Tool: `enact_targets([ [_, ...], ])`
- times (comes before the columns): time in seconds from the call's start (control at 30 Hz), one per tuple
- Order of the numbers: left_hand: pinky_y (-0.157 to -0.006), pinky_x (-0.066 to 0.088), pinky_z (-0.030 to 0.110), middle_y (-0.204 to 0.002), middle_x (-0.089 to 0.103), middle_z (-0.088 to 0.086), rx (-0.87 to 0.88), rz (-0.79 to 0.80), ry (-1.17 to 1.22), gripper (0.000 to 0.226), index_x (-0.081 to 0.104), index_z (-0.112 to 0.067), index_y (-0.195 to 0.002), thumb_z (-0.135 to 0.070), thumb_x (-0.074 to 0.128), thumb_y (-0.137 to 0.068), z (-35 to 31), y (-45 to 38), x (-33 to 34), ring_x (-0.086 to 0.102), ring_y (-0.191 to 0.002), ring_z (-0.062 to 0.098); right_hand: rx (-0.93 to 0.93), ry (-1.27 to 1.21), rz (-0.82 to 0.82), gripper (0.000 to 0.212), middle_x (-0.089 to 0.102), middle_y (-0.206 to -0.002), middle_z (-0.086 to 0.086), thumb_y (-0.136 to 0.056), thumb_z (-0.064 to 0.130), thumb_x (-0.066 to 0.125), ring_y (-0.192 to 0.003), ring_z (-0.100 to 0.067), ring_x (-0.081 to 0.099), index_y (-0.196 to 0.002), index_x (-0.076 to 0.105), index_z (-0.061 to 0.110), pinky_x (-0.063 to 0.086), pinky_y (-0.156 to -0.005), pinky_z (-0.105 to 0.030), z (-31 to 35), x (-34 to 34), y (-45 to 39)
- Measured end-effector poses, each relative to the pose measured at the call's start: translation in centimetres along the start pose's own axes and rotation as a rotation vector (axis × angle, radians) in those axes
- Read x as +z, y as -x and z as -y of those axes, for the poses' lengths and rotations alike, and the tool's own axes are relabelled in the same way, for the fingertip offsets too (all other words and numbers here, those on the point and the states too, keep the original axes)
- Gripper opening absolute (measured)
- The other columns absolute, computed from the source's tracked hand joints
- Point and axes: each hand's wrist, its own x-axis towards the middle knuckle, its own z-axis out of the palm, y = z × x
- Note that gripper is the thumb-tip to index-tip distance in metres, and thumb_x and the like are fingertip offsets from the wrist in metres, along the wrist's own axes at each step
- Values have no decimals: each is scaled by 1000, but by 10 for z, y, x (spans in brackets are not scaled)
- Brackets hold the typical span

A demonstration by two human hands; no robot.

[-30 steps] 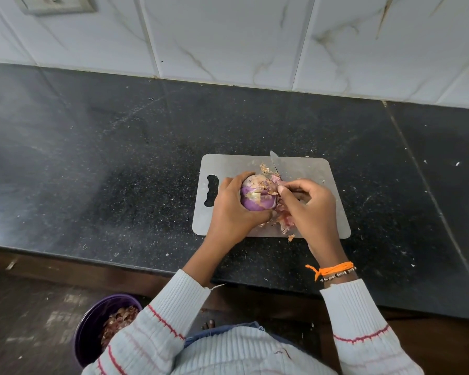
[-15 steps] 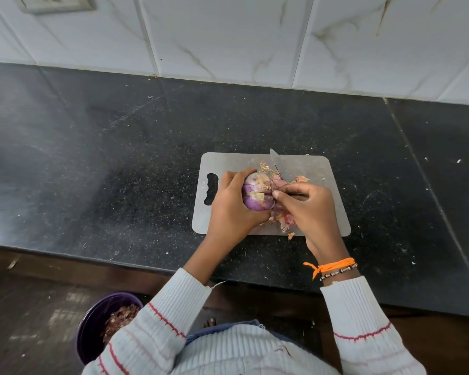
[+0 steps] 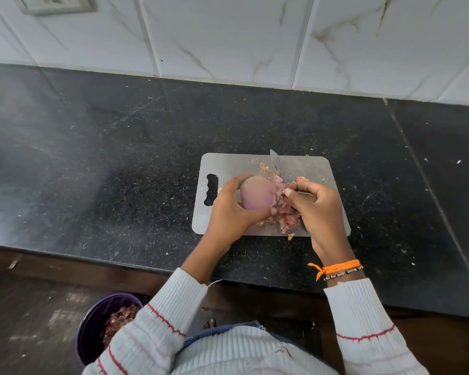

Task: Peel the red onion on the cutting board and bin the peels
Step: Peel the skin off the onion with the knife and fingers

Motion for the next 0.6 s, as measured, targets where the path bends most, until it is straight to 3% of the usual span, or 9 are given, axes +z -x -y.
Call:
enact_targets([
  [0.13,-85,56,37,-113,59,-4,9,-5,-16,75,51,-26,-121,-30,88,-55,0,0,2,62,-100,13,-61,42,-53,12,67,-90,5,-89,10,59,-84,-3,65,-91,66,18,53,-68,-14,-1,3,-1],
  [0.23,-84,56,36,-112,58,-3,45,-29,-91,75,51,-26,-120,-29,88,-55,-2,0,4,61,-98,13,-126,79,-3,13,66,-90,7,-81,22,70,-86,-2,63,-93,66,17,51,-66,-10,2,8,3],
  [0.4,-85,54,36,-114,55,-3,82,-44,-153,77,49,-26,-122,-30,87,-56,-2,1,4,58,-101,12,-127,79,22,9,69,-84,1,-79,13,71,-78,-10,67,-83,66,19,57,-65,-25,1,9,3],
  [0.6,-84,56,35,-111,60,-7,-7,-31,16,70,51,-30,-116,-28,87,-56,-4,1,1,62,-99,11,-122,82,-6,13,66,-82,10,-82,5,66,-74,0,63,-86,65,18,51,-62,-9,-5,1,-2],
])
